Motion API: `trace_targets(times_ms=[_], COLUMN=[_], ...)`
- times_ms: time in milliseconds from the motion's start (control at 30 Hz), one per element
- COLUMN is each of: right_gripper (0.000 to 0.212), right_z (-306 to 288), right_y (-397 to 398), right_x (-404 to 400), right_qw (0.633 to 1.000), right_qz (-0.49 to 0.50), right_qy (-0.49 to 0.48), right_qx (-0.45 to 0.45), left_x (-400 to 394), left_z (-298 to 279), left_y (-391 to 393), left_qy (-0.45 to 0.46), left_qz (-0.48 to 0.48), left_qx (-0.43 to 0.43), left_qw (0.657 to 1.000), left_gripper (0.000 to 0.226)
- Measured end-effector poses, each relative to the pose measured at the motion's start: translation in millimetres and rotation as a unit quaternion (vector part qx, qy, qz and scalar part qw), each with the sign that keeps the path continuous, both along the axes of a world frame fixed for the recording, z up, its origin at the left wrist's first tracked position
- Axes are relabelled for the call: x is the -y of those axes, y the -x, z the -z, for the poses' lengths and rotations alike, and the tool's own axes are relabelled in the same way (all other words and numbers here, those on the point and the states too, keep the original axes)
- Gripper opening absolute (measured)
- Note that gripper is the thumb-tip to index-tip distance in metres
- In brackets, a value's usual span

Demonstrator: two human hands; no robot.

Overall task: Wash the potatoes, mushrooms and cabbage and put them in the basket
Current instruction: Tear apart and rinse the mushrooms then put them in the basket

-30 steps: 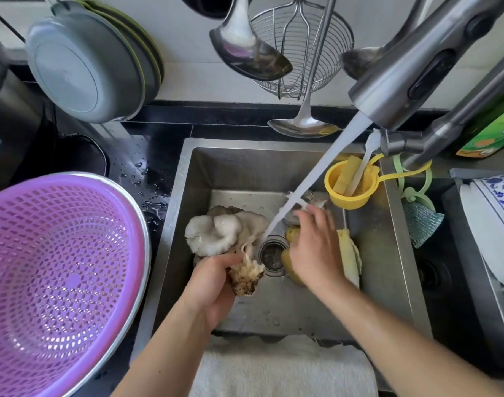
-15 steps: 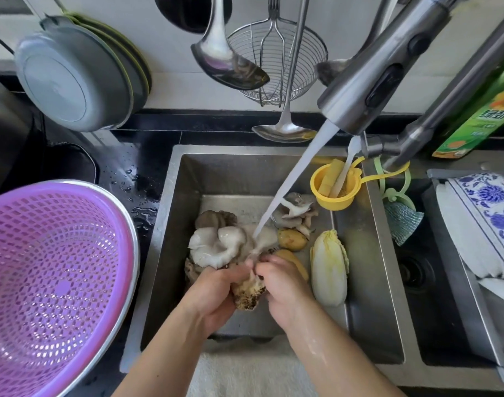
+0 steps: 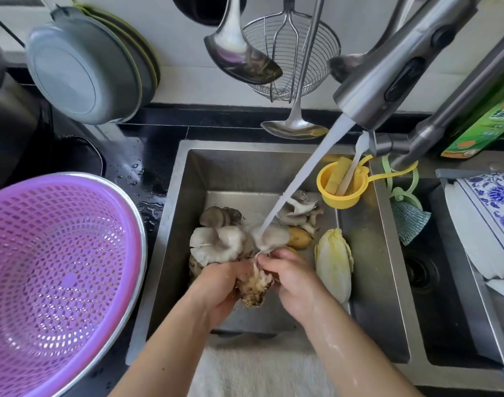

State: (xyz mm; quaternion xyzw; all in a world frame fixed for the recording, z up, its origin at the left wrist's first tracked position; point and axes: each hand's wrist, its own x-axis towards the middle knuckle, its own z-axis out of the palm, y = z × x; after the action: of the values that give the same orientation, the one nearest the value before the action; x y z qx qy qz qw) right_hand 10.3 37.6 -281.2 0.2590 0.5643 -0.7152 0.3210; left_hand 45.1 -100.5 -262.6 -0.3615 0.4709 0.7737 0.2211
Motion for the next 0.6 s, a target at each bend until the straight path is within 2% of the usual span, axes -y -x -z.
trace_targets(times_ms=[100,300,467,533,600], right_gripper=[0.009,0.009,0.006,0.003,0.011], right_z=[-1.8,-4.2,4.1,4.9,3.1], right_y=[5.4,9.5,2.3,0.4,0.4], right_x=[-3.2,-6.2,6.6,11.5,13.2], right_qw=[0.999,0.996,0.997,0.998,0.999], right_qz=[-0.029,-0.056,-0.002,0.032,0.050], right_qy=[0.019,0.006,-0.057,-0.051,0.000], right_qx=[-0.021,-0.062,-0.060,-0.036,-0.009], left_x=[-1.5,-4.1,-15.9,-21.2,-22.0], left_z=[-2.0,-1.9,3.8,6.3,8.2], left_y=[-2.2,1.0,-0.2,-1.1,-1.2], left_qy=[-0.045,-0.031,0.020,-0.006,-0.059], left_qz=[0.022,-0.016,-0.094,-0.129,-0.153], left_qx=[-0.007,0.012,0.025,0.027,0.025], left_qw=[0.999,0.999,0.995,0.991,0.986], left_gripper=[0.035,0.027,0.025,0.025,0.030])
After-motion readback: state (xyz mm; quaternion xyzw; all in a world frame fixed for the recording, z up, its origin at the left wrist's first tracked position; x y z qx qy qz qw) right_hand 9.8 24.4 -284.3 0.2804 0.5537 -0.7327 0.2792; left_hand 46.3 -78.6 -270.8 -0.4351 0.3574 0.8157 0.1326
